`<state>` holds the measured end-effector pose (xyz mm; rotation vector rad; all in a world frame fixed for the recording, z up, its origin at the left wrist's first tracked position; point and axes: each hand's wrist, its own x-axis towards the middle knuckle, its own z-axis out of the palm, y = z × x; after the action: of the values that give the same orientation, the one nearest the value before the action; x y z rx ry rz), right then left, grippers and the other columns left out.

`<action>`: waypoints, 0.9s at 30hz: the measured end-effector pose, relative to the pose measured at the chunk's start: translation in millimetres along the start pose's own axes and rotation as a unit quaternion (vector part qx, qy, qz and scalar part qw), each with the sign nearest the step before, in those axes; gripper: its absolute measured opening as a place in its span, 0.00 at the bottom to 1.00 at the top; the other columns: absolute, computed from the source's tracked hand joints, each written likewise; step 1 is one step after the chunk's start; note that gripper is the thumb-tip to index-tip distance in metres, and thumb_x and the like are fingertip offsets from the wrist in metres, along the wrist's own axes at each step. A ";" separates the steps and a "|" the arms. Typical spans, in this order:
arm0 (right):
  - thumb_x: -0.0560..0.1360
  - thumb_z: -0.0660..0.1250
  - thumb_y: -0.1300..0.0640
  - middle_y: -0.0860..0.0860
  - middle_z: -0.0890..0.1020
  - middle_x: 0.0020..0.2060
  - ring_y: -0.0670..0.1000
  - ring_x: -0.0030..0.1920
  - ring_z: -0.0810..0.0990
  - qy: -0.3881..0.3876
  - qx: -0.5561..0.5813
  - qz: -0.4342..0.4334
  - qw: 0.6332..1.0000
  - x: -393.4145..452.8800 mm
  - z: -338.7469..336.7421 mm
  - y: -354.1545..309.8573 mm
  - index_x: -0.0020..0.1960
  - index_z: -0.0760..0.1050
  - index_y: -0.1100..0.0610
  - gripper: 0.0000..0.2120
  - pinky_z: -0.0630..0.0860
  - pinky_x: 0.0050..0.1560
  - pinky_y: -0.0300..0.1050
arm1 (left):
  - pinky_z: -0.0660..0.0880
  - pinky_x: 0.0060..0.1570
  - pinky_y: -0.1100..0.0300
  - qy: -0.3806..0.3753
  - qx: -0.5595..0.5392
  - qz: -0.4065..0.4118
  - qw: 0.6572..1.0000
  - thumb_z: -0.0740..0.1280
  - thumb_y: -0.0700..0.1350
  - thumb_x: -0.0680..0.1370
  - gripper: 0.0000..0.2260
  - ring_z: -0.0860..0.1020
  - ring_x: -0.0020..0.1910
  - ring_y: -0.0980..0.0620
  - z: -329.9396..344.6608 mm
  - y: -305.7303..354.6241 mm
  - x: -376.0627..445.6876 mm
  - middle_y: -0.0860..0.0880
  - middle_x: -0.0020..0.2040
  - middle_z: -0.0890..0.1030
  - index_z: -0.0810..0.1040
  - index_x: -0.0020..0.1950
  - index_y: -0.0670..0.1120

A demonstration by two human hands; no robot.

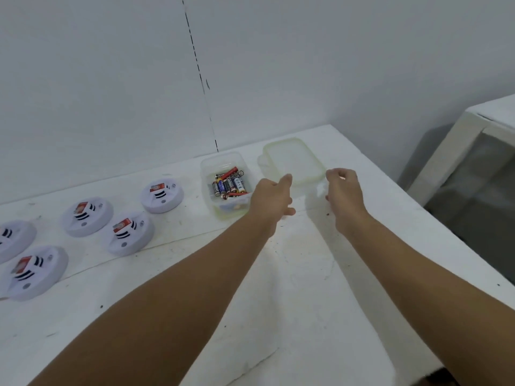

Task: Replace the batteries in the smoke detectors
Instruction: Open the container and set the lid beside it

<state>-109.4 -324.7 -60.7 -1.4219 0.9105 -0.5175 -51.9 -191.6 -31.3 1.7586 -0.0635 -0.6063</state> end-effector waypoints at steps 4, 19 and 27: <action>0.83 0.60 0.45 0.47 0.75 0.64 0.52 0.62 0.75 -0.057 -0.024 0.017 0.998 12.3 3.7 -7.5 0.73 0.70 0.48 0.20 0.73 0.58 0.49 | 0.65 0.25 0.63 -0.002 -0.058 -0.080 0.995 0.62 0.56 0.84 0.17 0.84 0.31 0.49 12.2 7.6 10.8 0.43 0.49 0.83 0.71 0.65 0.45; 0.71 0.62 0.40 0.43 0.74 0.72 0.53 0.68 0.78 -0.090 -0.089 -0.043 0.991 -16.2 0.4 9.4 0.78 0.62 0.32 0.34 0.74 0.70 0.56 | 0.68 0.24 0.63 -0.009 -0.120 -0.051 0.991 0.59 0.47 0.86 0.15 0.87 0.35 0.43 14.4 -8.3 10.5 0.38 0.50 0.84 0.64 0.70 0.43; 0.81 0.62 0.47 0.53 0.77 0.51 0.49 0.44 0.78 -0.048 -0.156 -0.109 0.981 -38.7 -7.6 18.7 0.71 0.71 0.42 0.18 0.73 0.43 0.43 | 0.72 0.30 0.62 -0.046 -0.111 -0.035 0.992 0.59 0.43 0.85 0.08 0.82 0.28 0.49 -12.5 -26.4 -9.0 0.36 0.44 0.84 0.66 0.62 0.42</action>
<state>-141.7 -296.7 -69.5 -1.8301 0.7861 -0.4767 -61.5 -169.8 -50.5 1.5217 0.0009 -0.7177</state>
